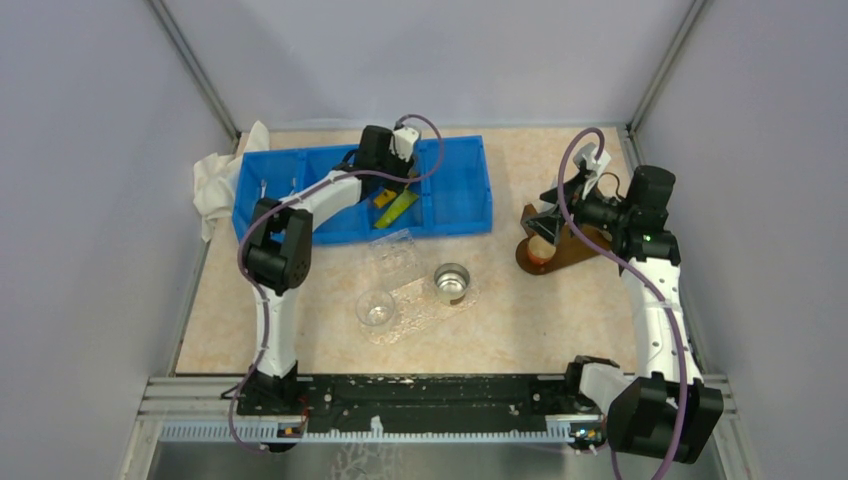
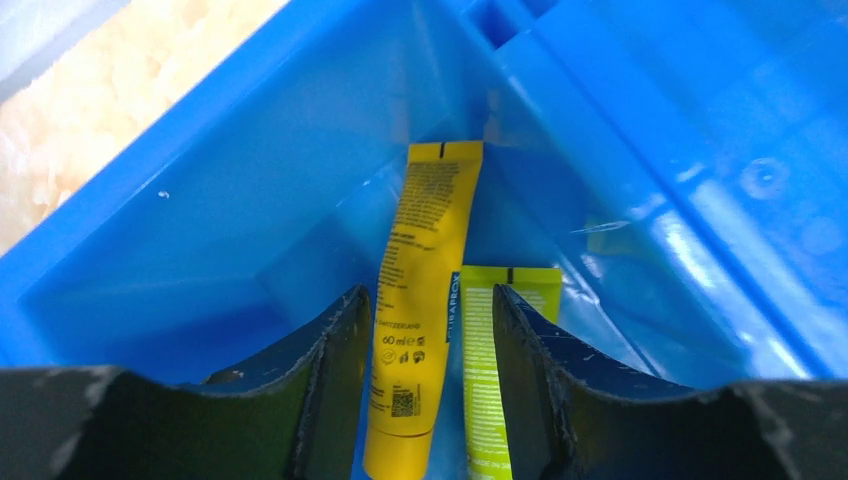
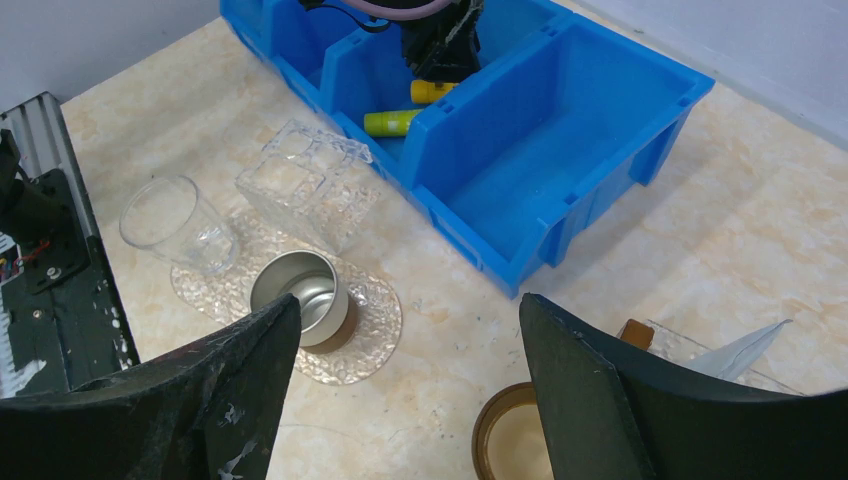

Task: Prepare toiletry sets of a toothbrush and toothpaste on the tray
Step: Pick up the toothpaste from the storage box.

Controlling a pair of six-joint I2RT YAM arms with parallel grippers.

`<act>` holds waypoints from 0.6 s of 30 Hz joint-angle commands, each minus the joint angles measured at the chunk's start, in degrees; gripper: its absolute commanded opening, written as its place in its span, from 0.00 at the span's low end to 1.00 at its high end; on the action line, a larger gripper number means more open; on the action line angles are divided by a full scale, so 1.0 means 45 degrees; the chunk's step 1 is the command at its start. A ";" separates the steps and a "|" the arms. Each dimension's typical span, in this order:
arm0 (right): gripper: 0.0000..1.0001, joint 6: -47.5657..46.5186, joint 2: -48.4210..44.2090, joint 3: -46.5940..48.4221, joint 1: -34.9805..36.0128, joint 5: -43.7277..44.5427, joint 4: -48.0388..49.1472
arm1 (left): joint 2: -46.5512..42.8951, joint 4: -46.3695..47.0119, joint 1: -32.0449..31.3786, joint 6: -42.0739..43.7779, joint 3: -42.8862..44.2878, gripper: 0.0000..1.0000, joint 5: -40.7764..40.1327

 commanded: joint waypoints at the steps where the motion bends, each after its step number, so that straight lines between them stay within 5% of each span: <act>1: 0.80 -0.0236 0.0014 0.0124 0.0101 -0.0229 0.0318 | 0.0567 -0.0957 0.0021 0.0534 0.0835 0.55 -0.0794; 18: 0.80 -0.0242 0.0008 0.0120 0.0101 -0.0247 0.0334 | 0.2222 -0.3228 0.0035 0.0584 0.2594 0.56 -0.0876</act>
